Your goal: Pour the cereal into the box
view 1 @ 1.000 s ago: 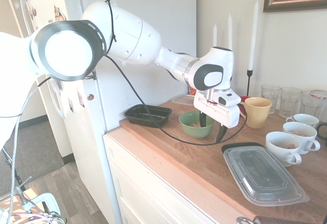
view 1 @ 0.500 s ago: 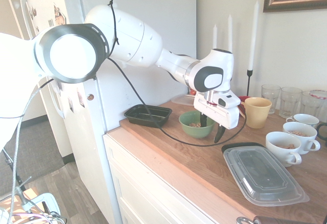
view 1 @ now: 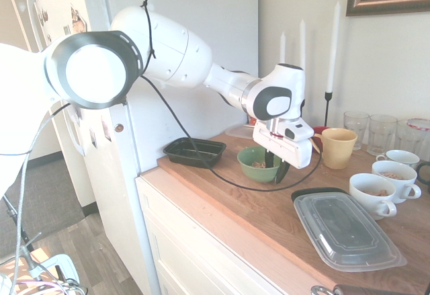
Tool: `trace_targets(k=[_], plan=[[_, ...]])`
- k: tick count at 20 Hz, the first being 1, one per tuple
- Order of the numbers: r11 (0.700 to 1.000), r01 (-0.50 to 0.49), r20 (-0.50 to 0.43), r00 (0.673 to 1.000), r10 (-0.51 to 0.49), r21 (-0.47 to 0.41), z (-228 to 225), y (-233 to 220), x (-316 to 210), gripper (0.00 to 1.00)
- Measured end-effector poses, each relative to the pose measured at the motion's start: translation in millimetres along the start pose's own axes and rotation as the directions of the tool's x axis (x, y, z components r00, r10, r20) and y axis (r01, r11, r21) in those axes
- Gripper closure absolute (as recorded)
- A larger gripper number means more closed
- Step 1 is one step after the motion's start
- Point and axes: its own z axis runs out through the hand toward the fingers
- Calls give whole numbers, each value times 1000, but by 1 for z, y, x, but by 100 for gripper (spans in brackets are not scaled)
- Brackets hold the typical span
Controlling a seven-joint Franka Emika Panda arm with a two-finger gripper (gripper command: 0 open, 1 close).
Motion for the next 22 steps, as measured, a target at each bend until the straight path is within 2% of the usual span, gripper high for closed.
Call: trace_targets(k=[13, 22], plan=[[1000, 1, -1, 1000, -1, 3, -7, 0, 0, 100], [999, 36, -33, 999, -35, 21, -43, -12, -18, 100]])
